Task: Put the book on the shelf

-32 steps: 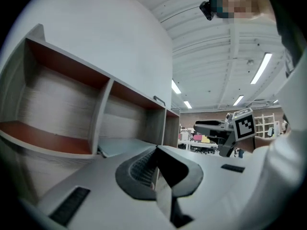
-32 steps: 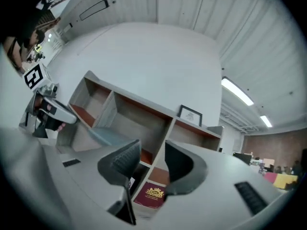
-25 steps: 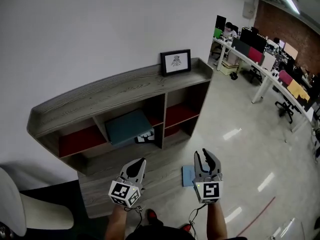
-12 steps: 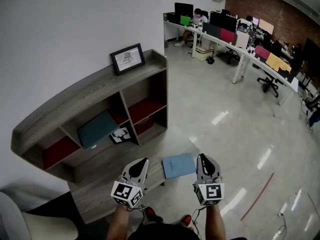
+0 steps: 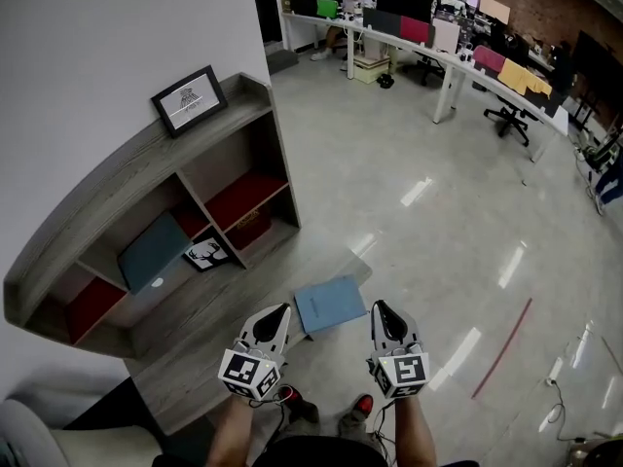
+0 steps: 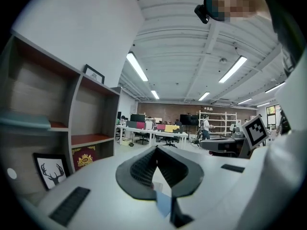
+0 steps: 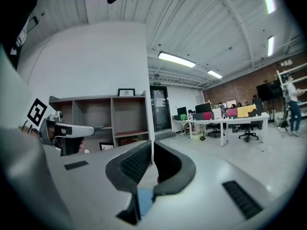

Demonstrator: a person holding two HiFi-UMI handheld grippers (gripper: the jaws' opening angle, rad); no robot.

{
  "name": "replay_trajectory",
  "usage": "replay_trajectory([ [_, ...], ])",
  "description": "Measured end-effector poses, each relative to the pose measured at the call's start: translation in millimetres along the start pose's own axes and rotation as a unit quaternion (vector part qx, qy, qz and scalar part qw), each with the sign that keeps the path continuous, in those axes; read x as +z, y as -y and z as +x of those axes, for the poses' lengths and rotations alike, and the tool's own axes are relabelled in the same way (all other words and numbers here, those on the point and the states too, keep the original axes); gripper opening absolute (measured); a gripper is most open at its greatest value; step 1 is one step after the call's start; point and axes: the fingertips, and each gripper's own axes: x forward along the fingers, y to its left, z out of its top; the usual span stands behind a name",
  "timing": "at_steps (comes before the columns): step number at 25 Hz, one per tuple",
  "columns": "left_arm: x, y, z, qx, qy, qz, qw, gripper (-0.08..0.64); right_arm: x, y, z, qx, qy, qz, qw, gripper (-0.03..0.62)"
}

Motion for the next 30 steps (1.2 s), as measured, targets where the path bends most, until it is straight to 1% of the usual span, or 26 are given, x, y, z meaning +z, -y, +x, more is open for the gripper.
replay_trajectory([
  [4,-35,7,13,-0.008,-0.032,-0.003,0.9995,0.006,-42,12,2,-0.006,-0.028,0.028,0.999,0.038],
  [7,-56,8,24,-0.015,-0.045,0.001,0.9989,0.006,-68,16,9,-0.004,-0.039,0.04,0.998,0.038],
  [12,-96,11,27,-0.017,-0.08,-0.016,0.9965,0.006,-113,10,3,-0.001,-0.078,0.057,0.995,0.038],
  [16,-125,12,34,-0.022,-0.102,-0.022,0.9944,0.006,-148,11,3,-0.001,-0.103,0.073,0.992,0.037],
  [22,-177,10,41,-0.029,-0.135,-0.035,0.9897,0.006,-204,11,11,0.0,-0.134,0.099,0.986,0.038],
  [30,-250,-3,34,-0.025,-0.185,-0.055,0.9809,0.006,-272,2,26,0.005,-0.168,0.137,0.976,0.038],
])
